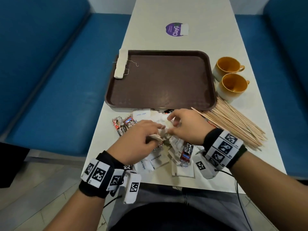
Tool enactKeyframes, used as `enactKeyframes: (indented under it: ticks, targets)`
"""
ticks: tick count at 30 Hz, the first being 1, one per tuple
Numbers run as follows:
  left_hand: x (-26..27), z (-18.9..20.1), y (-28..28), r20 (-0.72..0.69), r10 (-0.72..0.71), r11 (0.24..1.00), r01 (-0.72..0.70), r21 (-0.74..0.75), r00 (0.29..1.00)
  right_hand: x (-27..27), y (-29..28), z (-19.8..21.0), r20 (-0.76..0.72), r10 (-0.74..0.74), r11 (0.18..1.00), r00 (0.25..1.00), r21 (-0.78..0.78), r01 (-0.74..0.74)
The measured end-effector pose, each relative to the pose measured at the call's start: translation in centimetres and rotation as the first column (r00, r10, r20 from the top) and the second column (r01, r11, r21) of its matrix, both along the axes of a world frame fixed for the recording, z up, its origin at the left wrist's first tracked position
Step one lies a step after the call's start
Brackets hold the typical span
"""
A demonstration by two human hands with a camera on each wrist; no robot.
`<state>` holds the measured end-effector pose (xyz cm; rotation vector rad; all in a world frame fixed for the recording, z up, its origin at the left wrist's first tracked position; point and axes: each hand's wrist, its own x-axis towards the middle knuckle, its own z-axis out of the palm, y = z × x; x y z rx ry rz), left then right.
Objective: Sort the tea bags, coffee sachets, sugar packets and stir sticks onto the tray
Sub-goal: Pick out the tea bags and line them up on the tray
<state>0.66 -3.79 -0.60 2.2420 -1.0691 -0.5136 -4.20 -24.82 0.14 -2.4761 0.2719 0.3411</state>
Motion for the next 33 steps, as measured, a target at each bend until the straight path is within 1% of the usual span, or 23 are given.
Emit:
enactKeyframes:
  ticks: [1, 3, 6, 10, 13, 15, 17, 19, 22, 23, 24, 25, 27, 29, 30, 33]
  targets:
    - [-0.2, -0.2, -0.2, 0.01, -0.031, 0.999, 0.031, 0.038, 0.999, 0.1, 0.2, -0.3, -0.004, 0.021, 0.999, 1.0, -0.038, -0.022]
    - [-0.3, -0.4, -0.2, 0.006, -0.021, 0.998, 0.02, 0.06, 1.0, 0.3, 0.3, -0.5, -0.007, 0.032, 0.998, 0.999, -0.061, -0.033]
    - [-0.2, -0.5, 0.2, 0.0, 0.025, 0.998, -0.025, 0.05, 1.0, 0.4, 0.1, -0.7, -0.033, 0.001, 1.0, 0.999, -0.018, -0.002]
    - [0.2, -0.4, 0.9, 0.007, 0.022, 0.998, -0.022, 0.061, 1.0, 0.4, -0.1, -0.6, -0.039, -0.018, 1.0, 0.999, 0.014, 0.018]
    - [0.3, -0.2, 1.2, 0.033, 0.085, 0.996, -0.084, -0.02, 0.996, 0.0, -0.5, 0.1, -0.015, -0.032, 0.999, 0.999, 0.013, 0.032]
    - [0.2, 0.1, 1.3, 0.001, 0.162, 0.981, -0.161, -0.108, 0.987, -0.5, -1.0, 0.7, 0.026, -0.063, 0.998, 0.998, 0.032, 0.062]
    - [0.0, 0.5, 1.0, -0.06, 0.219, 0.953, -0.227, -0.199, 0.974, -1.0, -1.4, 1.8, 0.075, -0.115, 0.988, 0.991, 0.108, 0.107]
    - [-0.1, 0.5, 0.6, -0.134, 0.273, 0.915, -0.3, -0.27, 0.953, -1.4, -1.7, 3.3, 0.112, -0.161, 0.955, 0.981, 0.267, 0.126]
    - [-0.3, 0.2, -0.2, -0.321, 0.333, 0.83, -0.437, -0.347, 0.887, -1.9, -1.4, 5.3, 0.137, -0.122, 0.833, 0.983, 0.553, 0.026]
    - [-0.4, 0.2, -0.4, -0.367, 0.332, 0.813, -0.461, -0.356, 0.869, -2.0, -1.3, 5.6, 0.137, -0.094, 0.793, 0.986, 0.61, -0.009]
    - [-0.5, 0.3, -0.6, -0.389, 0.323, 0.808, -0.466, -0.361, 0.863, -2.0, -1.1, 5.9, 0.133, -0.063, 0.77, 0.989, 0.637, -0.036]
    - [-0.7, 0.4, -0.8, -0.416, 0.305, 0.804, -0.465, -0.369, 0.857, -2.0, -0.8, 5.9, 0.128, -0.033, 0.773, 0.991, 0.632, -0.056]
    - [-0.9, 0.6, -1.1, -0.484, 0.271, 0.789, -0.48, -0.383, 0.832, -1.9, -0.2, 5.4, 0.131, -0.005, 0.831, 0.991, 0.552, -0.068]
    - [-1.1, 0.7, -1.2, -0.569, 0.236, 0.765, -0.512, -0.39, 0.788, -1.8, 0.3, 4.7, 0.146, -0.039, 0.864, 0.988, 0.502, -0.041]
    - [-1.2, 0.7, -1.2, -0.632, 0.211, 0.748, -0.539, -0.388, 0.746, -1.7, 0.4, 4.4, 0.148, -0.066, 0.86, 0.987, 0.51, -0.019]
    - [-1.5, 1.1, -1.2, -0.82, 0.104, 0.705, -0.623, -0.339, 0.564, -1.7, 0.8, 3.8, 0.149, -0.136, 0.848, 0.98, 0.529, 0.037]
